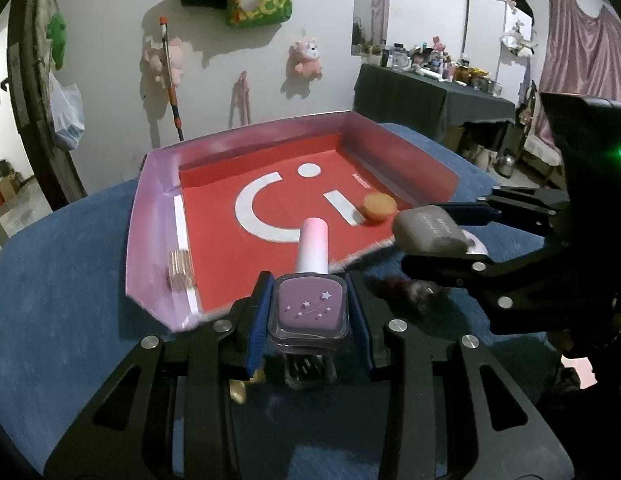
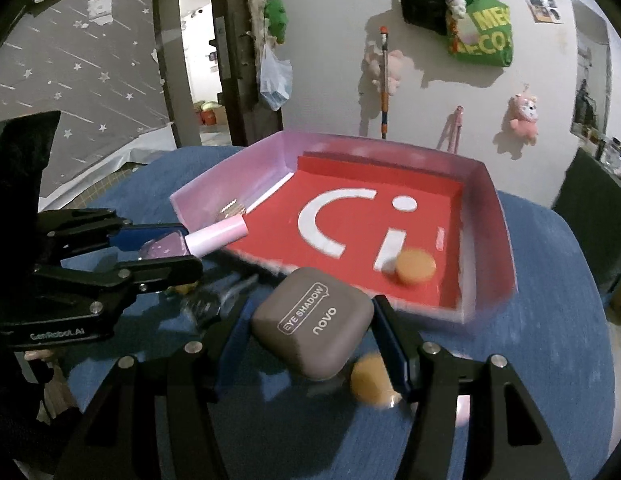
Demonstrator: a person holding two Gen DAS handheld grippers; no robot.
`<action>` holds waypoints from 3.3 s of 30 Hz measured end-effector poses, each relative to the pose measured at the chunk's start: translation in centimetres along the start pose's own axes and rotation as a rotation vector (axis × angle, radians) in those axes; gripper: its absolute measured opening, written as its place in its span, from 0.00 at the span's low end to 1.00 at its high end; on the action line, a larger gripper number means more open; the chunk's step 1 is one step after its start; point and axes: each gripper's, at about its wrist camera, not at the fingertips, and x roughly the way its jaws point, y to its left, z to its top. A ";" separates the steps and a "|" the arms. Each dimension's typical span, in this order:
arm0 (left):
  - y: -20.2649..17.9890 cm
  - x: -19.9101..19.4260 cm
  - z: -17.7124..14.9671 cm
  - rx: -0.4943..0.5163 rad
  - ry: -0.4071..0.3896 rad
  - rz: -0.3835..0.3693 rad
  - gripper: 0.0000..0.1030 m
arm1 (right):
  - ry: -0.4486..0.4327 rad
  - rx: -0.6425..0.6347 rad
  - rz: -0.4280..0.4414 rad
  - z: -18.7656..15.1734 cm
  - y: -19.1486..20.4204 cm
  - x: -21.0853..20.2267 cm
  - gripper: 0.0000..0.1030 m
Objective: Organize rigid objects
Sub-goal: 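Carry the nail polish and eye shadow compact into the box with both grippers, then open the left gripper to release the nail polish while the right sets down the compact, then withdraw both grippers from the box toward the remaining items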
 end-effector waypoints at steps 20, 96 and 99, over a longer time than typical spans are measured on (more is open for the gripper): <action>4.4 10.3 2.5 0.012 0.211 -0.041 0.33 | 0.253 -0.105 0.105 5.2 -3.7 12.2 0.61; -2.1 -7.3 -2.2 -0.094 -0.237 0.129 0.91 | -0.077 -0.043 -0.125 1.5 0.9 -6.6 1.00; -3.0 -7.7 -3.4 -0.125 -0.239 0.123 0.91 | -0.100 -0.020 -0.153 0.1 1.5 -7.8 1.00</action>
